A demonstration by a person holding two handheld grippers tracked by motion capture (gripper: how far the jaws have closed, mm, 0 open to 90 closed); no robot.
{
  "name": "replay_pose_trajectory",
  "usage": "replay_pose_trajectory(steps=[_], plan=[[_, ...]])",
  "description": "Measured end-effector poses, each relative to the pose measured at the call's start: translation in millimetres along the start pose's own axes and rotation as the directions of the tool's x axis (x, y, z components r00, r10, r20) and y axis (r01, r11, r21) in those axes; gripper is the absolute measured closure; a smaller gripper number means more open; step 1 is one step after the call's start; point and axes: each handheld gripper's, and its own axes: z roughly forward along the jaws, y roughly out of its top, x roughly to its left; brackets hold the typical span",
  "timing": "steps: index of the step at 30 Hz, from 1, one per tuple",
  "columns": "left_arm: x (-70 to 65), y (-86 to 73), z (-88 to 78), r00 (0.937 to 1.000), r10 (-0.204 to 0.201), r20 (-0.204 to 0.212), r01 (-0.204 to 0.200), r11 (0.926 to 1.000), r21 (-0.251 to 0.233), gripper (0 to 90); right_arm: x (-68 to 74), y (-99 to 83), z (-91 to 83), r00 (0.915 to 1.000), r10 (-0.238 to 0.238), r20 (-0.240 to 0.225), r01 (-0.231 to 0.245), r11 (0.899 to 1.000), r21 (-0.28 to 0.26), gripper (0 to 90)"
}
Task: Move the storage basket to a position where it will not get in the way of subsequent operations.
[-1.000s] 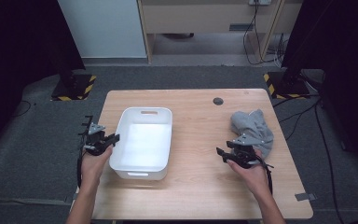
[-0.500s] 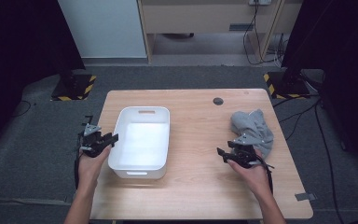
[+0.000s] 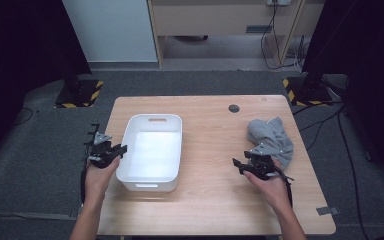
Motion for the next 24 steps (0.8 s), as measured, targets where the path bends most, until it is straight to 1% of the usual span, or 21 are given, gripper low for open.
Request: replay_pose_trajectory(steps=[2, 4, 5, 7, 8, 10, 12, 16, 20, 24], plan=[[3.0, 0.0, -0.9, 1.0000, -0.001, -0.006, 0.001, 1.0000, -0.004, 72.4, 0.6, -0.3, 0.0, 1.0000, -0.004, -0.001, 0.004, 1.000, 0.005, 41.5], [4.3, -1.5, 2.0, 1.0000, 0.006, 0.007, -0.006, 0.9999, 0.013, 70.4, 1.4, -0.3, 0.1, 1.0000, -0.005, -0.001, 0.005, 1.000, 0.008, 41.7], [3.5, -2.4, 3.5, 0.9999, 0.012, 0.008, -0.012, 0.9998, 0.015, 70.3, 1.6, -0.3, 0.3, 1.0000, -0.008, -0.002, 0.008, 1.000, 0.009, 41.7], [0.2, -3.2, 6.6, 0.9992, 0.041, -0.007, -0.040, 0.9987, 0.031, 70.1, 2.8, -0.1, 1.2, 0.9999, -0.011, 0.000, 0.011, 1.000, 0.007, 41.8], [-0.9, -2.8, 6.9, 0.9991, 0.041, -0.013, -0.040, 0.9985, 0.037, 71.4, 3.3, -0.2, 1.1, 0.9999, -0.010, -0.001, 0.010, 1.000, 0.012, 41.8], [-1.0, -1.5, 7.0, 0.9997, 0.026, 0.004, -0.026, 0.9984, 0.049, 74.4, 3.7, -0.3, 1.3, 1.0000, -0.009, 0.000, 0.009, 1.000, 0.014, 41.7], [-0.5, -1.6, 7.3, 0.9996, 0.026, 0.012, -0.027, 0.9985, 0.047, 76.7, 2.7, -0.4, 1.6, 0.9999, -0.014, 0.000, 0.014, 1.000, 0.014, 41.6], [0.9, -1.8, 7.3, 0.9996, 0.026, 0.009, -0.027, 0.9987, 0.043, 77.2, 2.7, -0.7, 1.2, 0.9999, -0.013, 0.003, 0.013, 1.000, 0.018, 41.5], [2.4, -1.5, 6.0, 0.9994, 0.033, -0.003, -0.033, 0.9982, 0.050, 77.4, 3.1, -0.5, 0.3, 0.9999, -0.016, 0.003, 0.016, 1.000, 0.018, 41.3], [9.4, -2.7, 4.7, 0.9999, 0.015, 0.005, -0.015, 0.9990, 0.043, 77.3, 1.3, -0.9, -1.3, 0.9998, -0.015, 0.011, 0.015, 1.000, 0.015, 41.1]])
